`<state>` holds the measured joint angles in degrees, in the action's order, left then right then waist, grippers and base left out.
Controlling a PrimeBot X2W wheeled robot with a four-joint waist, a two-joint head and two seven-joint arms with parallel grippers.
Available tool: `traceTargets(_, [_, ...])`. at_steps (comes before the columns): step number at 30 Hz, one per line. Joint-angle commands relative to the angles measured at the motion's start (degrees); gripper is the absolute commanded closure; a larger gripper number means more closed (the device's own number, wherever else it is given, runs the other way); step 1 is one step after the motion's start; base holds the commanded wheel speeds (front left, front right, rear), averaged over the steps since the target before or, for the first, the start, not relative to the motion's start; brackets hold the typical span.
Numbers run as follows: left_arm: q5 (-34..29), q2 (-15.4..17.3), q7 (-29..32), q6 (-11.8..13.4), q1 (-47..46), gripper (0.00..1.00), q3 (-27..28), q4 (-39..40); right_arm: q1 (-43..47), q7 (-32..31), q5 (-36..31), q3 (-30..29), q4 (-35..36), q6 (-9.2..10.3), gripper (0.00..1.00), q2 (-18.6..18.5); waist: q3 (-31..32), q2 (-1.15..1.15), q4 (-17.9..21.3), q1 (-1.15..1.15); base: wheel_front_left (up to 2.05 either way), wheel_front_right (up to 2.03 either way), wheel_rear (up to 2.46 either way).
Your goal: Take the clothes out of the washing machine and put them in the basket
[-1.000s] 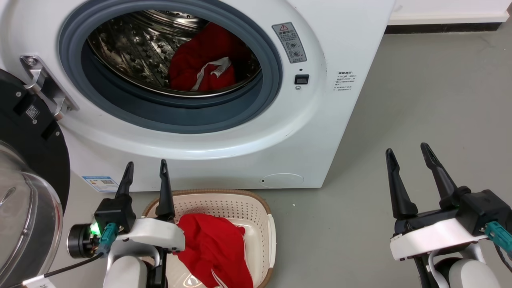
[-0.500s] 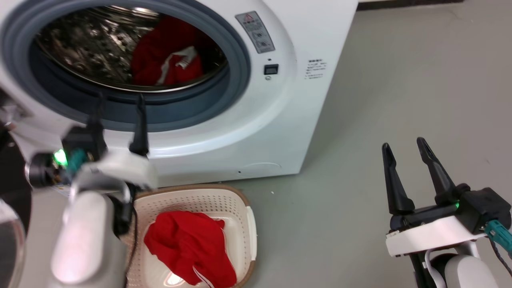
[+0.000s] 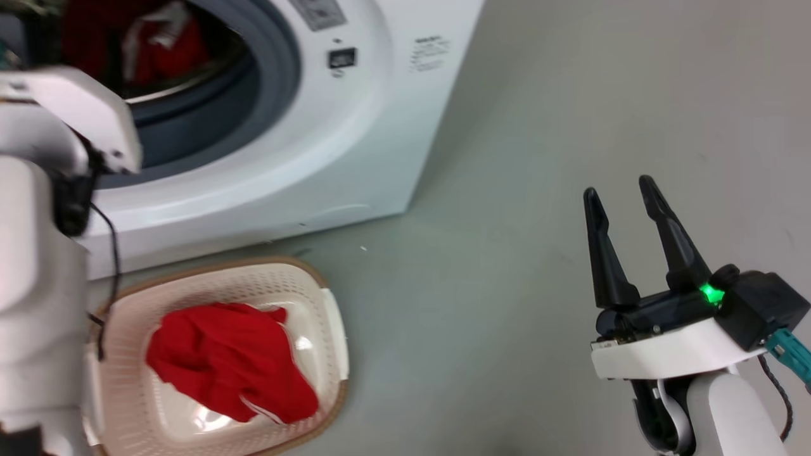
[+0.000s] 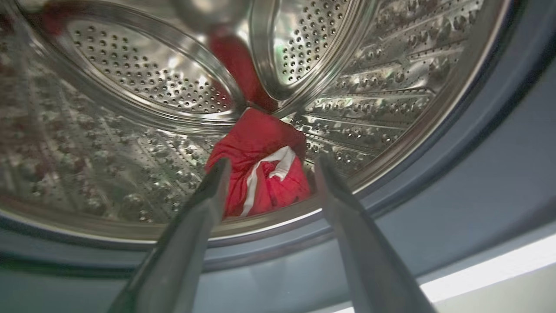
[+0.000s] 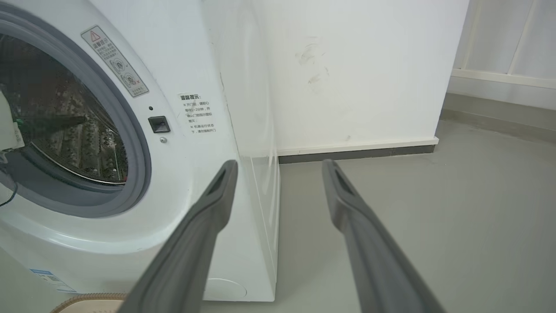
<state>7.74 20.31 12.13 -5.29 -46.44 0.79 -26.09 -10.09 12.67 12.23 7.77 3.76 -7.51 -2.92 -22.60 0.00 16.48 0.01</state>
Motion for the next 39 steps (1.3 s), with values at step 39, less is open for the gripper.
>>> traceTargets(39, [-7.5, 18.2, 18.4, -0.2, -33.8, 0.00, -6.4, -20.8, 1.4, 2.5, 4.7, 3.6, 10.9, 0.04, 0.00, 0.1, -23.1, 0.00, 15.1, -0.01, 0.00, 0.00, 0.00])
